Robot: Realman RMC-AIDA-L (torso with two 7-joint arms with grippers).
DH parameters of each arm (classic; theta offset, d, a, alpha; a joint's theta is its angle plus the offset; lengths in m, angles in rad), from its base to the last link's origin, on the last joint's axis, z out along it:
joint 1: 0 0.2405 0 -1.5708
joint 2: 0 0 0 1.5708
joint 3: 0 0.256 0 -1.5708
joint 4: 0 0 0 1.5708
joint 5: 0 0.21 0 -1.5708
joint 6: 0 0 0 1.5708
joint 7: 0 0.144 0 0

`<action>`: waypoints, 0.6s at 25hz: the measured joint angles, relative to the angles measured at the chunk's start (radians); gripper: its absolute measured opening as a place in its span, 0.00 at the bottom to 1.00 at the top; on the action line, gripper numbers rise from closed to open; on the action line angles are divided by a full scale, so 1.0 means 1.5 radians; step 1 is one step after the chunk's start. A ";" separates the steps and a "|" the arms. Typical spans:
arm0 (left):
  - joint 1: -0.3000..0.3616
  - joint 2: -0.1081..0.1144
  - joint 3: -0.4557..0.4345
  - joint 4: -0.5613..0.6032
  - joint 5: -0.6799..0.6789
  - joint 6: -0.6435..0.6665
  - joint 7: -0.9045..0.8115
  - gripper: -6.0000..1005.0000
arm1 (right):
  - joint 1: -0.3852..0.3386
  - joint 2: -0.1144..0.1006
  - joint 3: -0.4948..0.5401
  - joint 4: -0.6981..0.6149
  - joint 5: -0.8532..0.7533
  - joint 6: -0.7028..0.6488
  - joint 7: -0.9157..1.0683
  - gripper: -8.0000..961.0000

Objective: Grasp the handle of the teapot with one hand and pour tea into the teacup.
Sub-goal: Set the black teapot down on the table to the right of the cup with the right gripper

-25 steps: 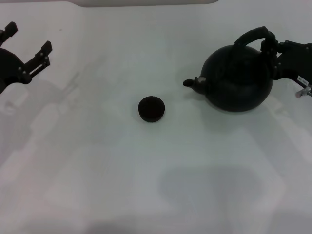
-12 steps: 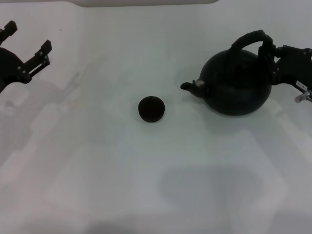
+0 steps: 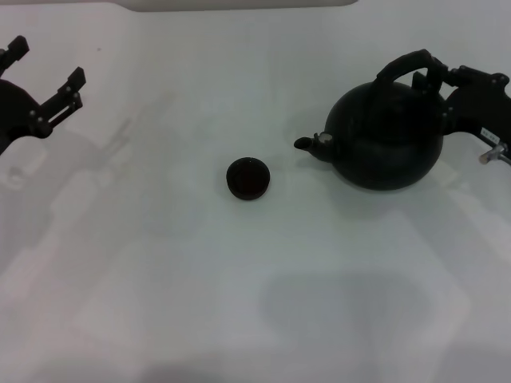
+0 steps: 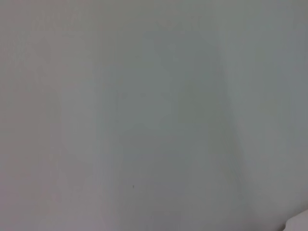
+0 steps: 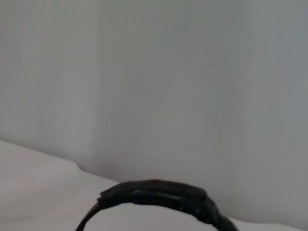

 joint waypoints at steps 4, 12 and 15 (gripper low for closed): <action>0.002 0.000 0.000 0.000 0.000 0.001 0.000 0.87 | -0.001 -0.001 0.030 0.012 -0.003 -0.023 -0.001 0.31; 0.003 -0.001 0.000 0.000 0.003 0.005 0.008 0.87 | -0.001 -0.010 0.103 0.071 -0.005 -0.072 -0.008 0.39; 0.004 -0.001 0.000 0.000 0.003 0.013 0.008 0.87 | 0.001 -0.012 0.121 0.098 -0.005 -0.082 -0.015 0.40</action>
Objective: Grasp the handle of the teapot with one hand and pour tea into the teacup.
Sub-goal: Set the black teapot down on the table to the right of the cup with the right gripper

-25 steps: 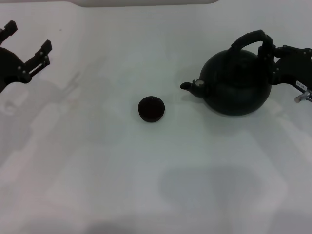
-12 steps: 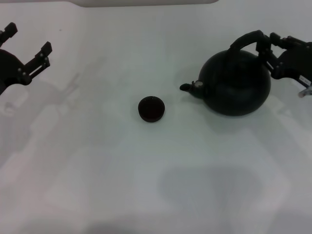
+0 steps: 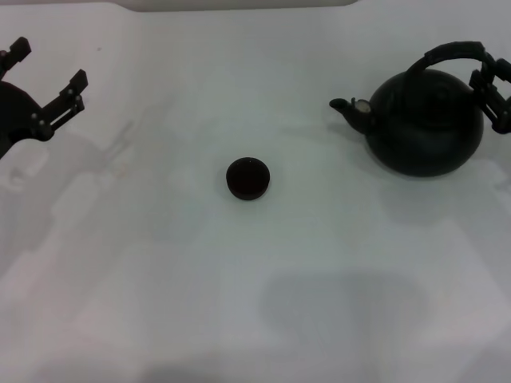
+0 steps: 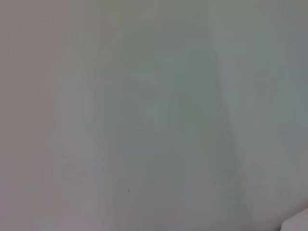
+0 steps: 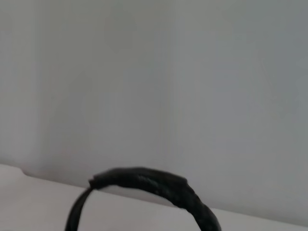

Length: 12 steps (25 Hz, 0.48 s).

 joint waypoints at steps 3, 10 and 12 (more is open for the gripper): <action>0.000 0.000 0.000 0.000 0.000 0.006 0.000 0.87 | 0.002 0.003 0.006 0.009 0.000 -0.004 -0.009 0.42; 0.004 0.000 0.000 0.000 -0.004 0.013 0.000 0.87 | 0.001 0.007 0.009 0.017 0.000 -0.015 -0.018 0.46; 0.004 0.000 0.000 0.000 -0.004 0.013 0.000 0.87 | 0.000 0.007 0.009 0.017 0.001 -0.023 -0.017 0.46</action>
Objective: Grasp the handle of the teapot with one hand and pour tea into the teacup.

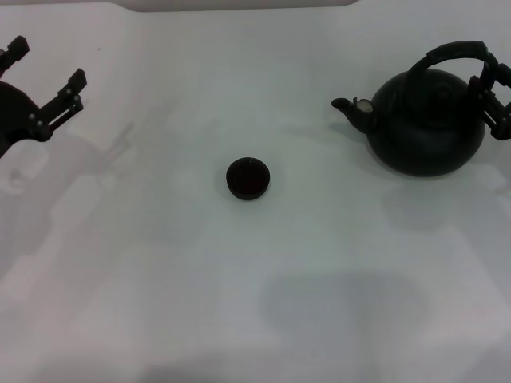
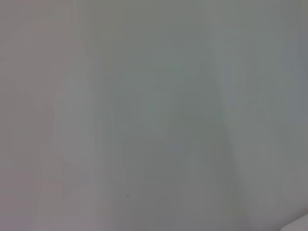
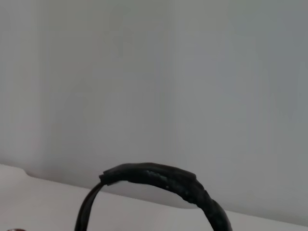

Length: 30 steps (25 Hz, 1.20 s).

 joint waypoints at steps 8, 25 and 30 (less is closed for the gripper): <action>0.002 0.000 0.000 0.002 0.000 0.001 0.000 0.87 | -0.010 0.000 0.000 0.000 0.000 -0.033 0.004 0.46; 0.014 0.000 0.000 0.014 -0.001 0.008 -0.026 0.87 | -0.053 -0.008 0.074 -0.001 0.000 -0.114 -0.004 0.62; 0.031 0.001 0.000 0.025 0.003 0.008 -0.065 0.87 | -0.057 -0.007 0.122 0.001 -0.001 -0.154 -0.029 0.65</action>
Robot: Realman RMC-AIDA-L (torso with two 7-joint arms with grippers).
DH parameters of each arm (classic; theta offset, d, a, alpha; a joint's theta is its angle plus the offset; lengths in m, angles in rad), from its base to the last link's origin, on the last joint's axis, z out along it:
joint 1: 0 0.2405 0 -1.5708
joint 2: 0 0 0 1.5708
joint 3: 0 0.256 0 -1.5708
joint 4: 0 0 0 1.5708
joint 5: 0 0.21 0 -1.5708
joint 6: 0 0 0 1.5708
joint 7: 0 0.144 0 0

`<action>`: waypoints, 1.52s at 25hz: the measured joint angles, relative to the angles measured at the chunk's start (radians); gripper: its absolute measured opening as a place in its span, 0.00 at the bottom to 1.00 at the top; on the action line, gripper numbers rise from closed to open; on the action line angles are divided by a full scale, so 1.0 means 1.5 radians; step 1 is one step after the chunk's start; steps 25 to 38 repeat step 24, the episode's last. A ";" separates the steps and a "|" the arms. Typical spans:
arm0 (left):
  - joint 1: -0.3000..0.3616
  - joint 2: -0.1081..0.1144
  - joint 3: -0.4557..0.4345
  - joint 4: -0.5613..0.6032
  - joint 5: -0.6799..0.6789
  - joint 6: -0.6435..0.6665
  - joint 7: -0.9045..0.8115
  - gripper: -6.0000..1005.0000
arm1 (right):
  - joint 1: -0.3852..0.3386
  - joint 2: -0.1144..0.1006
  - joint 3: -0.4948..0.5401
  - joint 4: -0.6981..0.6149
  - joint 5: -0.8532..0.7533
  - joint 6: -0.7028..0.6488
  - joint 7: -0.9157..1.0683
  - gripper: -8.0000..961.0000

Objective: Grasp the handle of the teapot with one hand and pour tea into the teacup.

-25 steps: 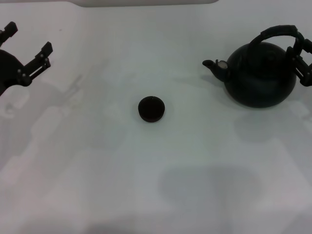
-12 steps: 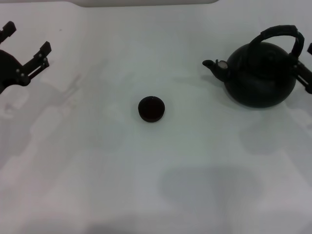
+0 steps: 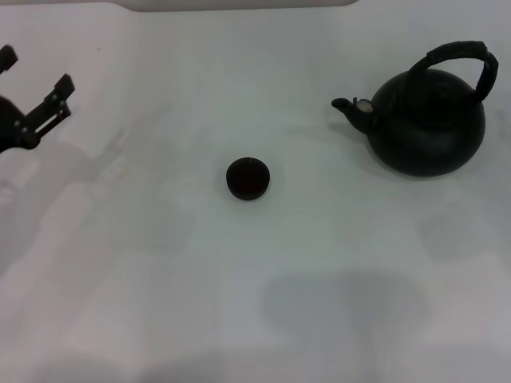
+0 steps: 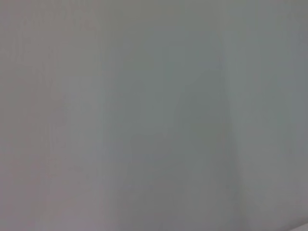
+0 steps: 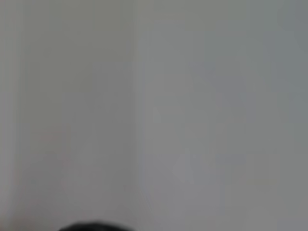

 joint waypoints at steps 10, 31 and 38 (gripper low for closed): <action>0.039 -0.004 0.003 -0.007 -0.003 0.004 -0.063 0.87 | 0.053 0.009 0.164 0.078 0.007 -0.099 -0.132 0.65; -0.007 -0.009 0.003 -0.130 -0.018 -0.013 -0.088 0.87 | 0.079 -0.010 0.261 0.075 0.006 -0.125 -0.208 0.65; -0.007 -0.009 0.003 -0.130 -0.018 -0.013 -0.088 0.87 | 0.079 -0.010 0.261 0.075 0.006 -0.125 -0.208 0.65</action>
